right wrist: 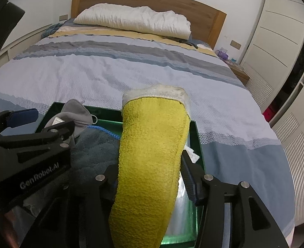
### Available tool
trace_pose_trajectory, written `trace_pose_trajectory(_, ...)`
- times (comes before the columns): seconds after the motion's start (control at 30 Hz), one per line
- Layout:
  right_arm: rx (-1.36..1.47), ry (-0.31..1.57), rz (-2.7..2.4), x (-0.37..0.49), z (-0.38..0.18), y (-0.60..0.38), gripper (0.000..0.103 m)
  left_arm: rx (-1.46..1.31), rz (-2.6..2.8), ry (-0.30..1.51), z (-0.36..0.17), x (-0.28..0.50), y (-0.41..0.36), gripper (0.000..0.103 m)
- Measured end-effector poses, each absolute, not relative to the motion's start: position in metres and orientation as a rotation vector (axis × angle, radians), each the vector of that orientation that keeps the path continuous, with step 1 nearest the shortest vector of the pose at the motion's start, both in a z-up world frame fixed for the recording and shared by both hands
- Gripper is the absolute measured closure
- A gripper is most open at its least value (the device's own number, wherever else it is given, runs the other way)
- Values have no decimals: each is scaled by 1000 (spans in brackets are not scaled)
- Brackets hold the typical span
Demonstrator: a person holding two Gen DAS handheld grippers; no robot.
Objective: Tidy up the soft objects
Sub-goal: 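Open the right tool to release the yellow sock into the tray, then withdraw both open tools up and back from the tray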
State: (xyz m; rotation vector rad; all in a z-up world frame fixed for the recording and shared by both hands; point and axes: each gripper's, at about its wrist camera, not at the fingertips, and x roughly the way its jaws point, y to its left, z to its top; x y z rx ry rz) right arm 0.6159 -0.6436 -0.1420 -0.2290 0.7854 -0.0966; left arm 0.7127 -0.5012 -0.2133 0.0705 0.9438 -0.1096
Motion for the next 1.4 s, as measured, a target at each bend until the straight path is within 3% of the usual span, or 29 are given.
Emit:
trace_pose_trajectory(0.23,-218,770,-110,605,-136,-641,48,69,-113,934,-208,709,-498,43)
trace_pose_trajectory(0.43,-212,747,-116,603,-129,-636,28,72,-118,925,-204,705,-497,43)
trace_pose_trajectory(0.93,-216,732,-131,590,-119,-633,26,57,-128,914,-195,697,-491,43)
trace_pose_trajectory(1.1,-210,710,-168,577,-114,-632,16,49,-151,906,-187,685,-491,43)
trace_pose_trajectory(1.23,-197,689,-215,559,-108,-632,11,30,-175,891,-178,669,-489,31)
trace_pose_trajectory(1.4,-184,662,-275,530,-100,-628,9,13,-245,870,-161,640,-487,31)
